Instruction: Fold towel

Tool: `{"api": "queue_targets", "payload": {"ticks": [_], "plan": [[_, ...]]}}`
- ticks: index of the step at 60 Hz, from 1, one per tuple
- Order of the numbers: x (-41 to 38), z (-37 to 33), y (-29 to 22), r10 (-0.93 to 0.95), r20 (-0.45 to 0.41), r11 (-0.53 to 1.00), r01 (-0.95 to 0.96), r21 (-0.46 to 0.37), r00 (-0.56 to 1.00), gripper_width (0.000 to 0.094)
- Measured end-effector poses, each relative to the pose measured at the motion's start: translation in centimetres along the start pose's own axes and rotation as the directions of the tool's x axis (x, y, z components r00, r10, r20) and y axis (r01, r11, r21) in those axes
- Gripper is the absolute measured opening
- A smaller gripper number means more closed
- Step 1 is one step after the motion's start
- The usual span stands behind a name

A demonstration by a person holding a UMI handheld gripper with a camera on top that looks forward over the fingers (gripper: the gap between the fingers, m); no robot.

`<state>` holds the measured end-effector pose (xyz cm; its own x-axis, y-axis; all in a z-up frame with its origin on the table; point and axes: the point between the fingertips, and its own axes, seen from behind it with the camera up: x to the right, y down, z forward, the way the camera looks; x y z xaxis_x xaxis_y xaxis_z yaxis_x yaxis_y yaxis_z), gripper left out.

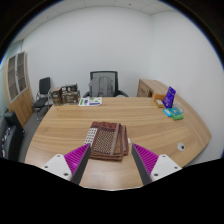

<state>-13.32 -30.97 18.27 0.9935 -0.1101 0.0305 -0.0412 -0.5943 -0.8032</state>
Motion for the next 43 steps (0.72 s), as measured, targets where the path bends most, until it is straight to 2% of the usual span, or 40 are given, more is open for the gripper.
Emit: {"api": "queue_targets", "payload": {"ticks": [6,21,43], "plan": [[-0.7,-5.4,0.3,-0.003,-0.025,0.999,0.004,0.035,1.000,0.0860],[-2.7,-16.0,3.1,-0.014,-0.037,0.998,0.016,0.053,0.999,0.0861],[-3.7,-20.9,3.7,-0.017,-0.039,0.996,0.021,0.090,0.999,0.0857]]}}
